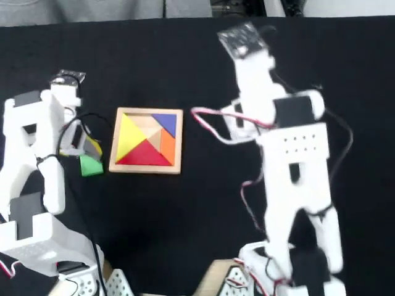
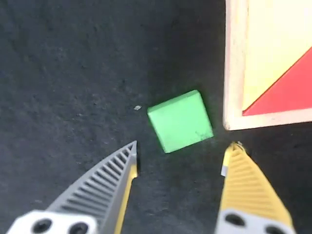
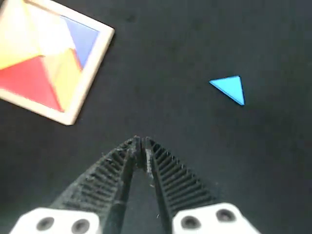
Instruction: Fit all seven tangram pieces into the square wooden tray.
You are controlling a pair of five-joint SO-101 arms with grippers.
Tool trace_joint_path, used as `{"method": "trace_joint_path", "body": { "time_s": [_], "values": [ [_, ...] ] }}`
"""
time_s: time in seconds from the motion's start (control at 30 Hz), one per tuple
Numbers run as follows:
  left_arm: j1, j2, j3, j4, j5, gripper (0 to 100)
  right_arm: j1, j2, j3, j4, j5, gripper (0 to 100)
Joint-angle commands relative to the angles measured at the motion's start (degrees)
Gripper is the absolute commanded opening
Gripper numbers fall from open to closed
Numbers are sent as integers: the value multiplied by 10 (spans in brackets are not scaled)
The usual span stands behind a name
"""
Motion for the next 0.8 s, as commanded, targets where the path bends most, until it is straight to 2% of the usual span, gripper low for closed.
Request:
{"method": "trace_joint_path", "body": {
  "time_s": [0.0,0.1,0.2,0.43,0.77],
  "values": [
    [17,-61,65,-83,78,283,21,-88,196,-140,4,11],
    [20,-75,137,-153,82,283,21,-131,313,-213,4,11],
    [16,-72,171,-207,116,283,22,-145,359,-236,4,11],
    [15,-65,177,-193,144,278,20,-145,415,-286,4,11],
    [-4,-65,223,-251,160,277,8,-145,432,-296,4,11]
  ]
}}
